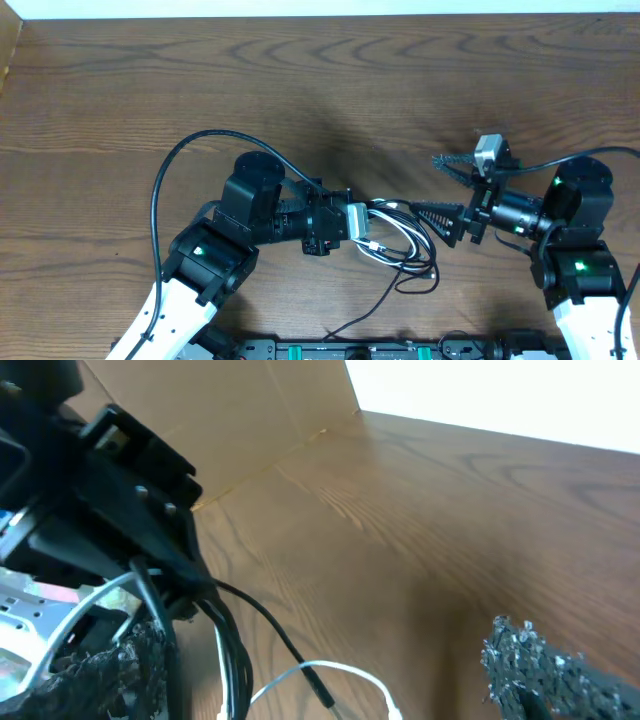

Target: Untangle cables

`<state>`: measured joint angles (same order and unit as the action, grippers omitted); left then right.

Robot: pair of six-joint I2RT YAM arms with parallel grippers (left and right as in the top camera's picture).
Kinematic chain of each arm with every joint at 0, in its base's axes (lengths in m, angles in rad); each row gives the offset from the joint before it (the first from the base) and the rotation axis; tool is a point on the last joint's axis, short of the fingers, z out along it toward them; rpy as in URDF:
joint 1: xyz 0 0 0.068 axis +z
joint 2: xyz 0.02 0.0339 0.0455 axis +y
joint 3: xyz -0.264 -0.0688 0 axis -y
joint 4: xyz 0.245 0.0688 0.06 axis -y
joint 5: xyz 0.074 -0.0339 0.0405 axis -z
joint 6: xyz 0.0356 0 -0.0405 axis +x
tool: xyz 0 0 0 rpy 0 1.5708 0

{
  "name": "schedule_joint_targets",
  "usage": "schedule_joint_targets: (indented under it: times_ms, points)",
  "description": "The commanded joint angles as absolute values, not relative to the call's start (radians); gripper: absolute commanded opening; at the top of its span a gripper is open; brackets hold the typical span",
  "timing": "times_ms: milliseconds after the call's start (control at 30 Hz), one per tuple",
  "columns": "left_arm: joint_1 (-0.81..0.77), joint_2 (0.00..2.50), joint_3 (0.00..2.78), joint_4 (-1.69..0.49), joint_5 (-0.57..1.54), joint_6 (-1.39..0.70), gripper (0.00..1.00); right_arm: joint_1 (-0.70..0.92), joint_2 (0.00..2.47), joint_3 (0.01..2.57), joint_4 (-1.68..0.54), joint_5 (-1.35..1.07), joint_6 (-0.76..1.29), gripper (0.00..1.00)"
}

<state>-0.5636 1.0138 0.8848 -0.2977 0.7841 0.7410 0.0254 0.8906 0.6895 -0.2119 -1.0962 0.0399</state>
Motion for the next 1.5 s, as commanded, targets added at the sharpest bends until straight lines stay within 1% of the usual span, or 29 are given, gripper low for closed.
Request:
schedule_joint_targets:
  times_ms: [0, 367, 533, 700, 800, 867, 900, 967, 1100, 1200, 1467]
  points:
    - [-0.562, 1.012, 0.883, -0.289, 0.823, 0.752, 0.08, 0.021, 0.910, 0.707, -0.208, -1.102, 0.020, 0.99]
    - [-0.562, 1.012, 0.883, -0.244, 0.819, 0.752, 0.08, 0.026, 0.918, 0.707, -0.218, -1.110, 0.021, 0.99]
    - [-0.562, 1.012, 0.883, -0.244, 0.819, 0.752, 0.08, 0.071, 0.918, 0.707, -0.220, -1.105, 0.020, 0.99]
    - [-0.562, 1.012, 0.883, -0.233, 0.819, 0.751, 0.07, 0.112, 0.918, 0.707, -0.229, -1.033, 0.021, 0.98]
    - [-0.562, 1.012, 0.883, -0.226, 0.819, 0.751, 0.08, 0.120, 0.919, 0.707, -0.255, -0.926, 0.022, 0.95]
    - [-0.562, 1.012, 0.883, -0.226, 0.819, 0.751, 0.08, 0.120, 0.918, 0.707, -0.288, -0.821, 0.039, 0.94]
    - [-0.562, 1.012, 0.883, -0.226, 0.819, 0.751, 0.08, 0.120, 0.918, 0.707, -0.319, -0.714, 0.072, 0.95]
    - [-0.562, 1.012, 0.883, -0.226, 0.819, 0.751, 0.07, 0.120, 0.918, 0.707, -0.363, -0.576, 0.107, 0.97]
    - [-0.562, 1.012, 0.883, -0.226, 0.819, 0.751, 0.07, 0.118, 0.918, 0.707, -0.438, -0.365, 0.127, 0.99]
    - [-0.562, 1.012, 0.883, -0.226, 0.819, 0.751, 0.08, 0.118, 0.918, 0.707, -0.468, -0.265, 0.127, 0.99]
    - [-0.562, 1.011, 0.883, -0.226, 0.820, 0.751, 0.08, 0.118, 0.926, 0.707, -0.480, -0.059, 0.209, 0.99]
